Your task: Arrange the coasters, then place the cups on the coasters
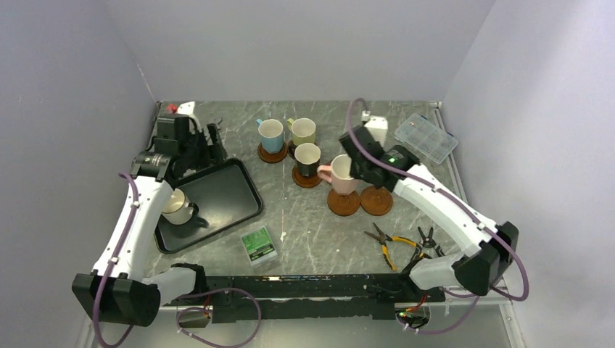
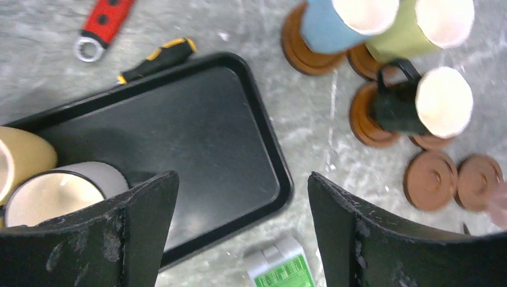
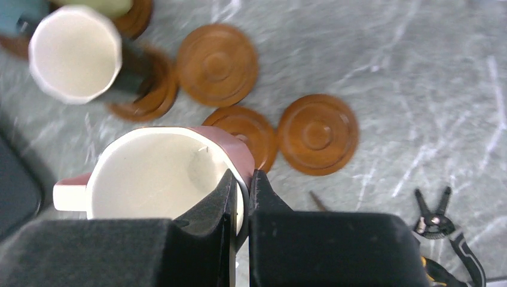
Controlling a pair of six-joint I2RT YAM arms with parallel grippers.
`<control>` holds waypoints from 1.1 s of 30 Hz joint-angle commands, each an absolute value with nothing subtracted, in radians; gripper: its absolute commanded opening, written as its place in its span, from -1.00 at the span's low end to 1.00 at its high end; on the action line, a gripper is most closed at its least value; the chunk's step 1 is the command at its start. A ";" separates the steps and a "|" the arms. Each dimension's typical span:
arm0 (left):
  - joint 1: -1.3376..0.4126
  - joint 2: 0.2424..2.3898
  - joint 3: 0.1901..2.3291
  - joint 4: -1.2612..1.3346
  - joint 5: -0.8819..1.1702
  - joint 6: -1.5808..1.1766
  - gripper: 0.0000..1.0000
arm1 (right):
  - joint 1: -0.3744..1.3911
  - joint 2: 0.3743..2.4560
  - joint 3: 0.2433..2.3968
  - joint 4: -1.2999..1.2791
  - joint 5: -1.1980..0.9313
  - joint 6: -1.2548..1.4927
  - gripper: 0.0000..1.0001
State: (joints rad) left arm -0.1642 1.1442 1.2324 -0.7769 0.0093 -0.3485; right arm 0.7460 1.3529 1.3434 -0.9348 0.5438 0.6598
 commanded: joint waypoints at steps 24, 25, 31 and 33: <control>0.055 1.160 1.100 -0.569 0.046 -0.327 0.62 | 0.506 1.650 1.417 -0.691 0.655 1.132 -1.00; 0.055 1.163 1.100 -0.570 0.049 -0.326 0.62 | 0.507 1.662 1.421 -0.694 0.660 1.140 -1.00; 0.055 1.164 1.100 -0.567 0.053 -0.326 0.61 | 0.506 1.727 1.437 -0.704 0.667 1.156 -1.00; 0.055 1.167 1.100 -0.567 0.057 -0.326 0.61 | 0.508 1.739 1.439 -0.704 0.666 1.161 -1.00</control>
State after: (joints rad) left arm 0.0540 1.1698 1.0992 -0.6025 0.0315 -0.3347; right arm 0.5098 1.7451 1.3949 -0.7750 0.6399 1.1122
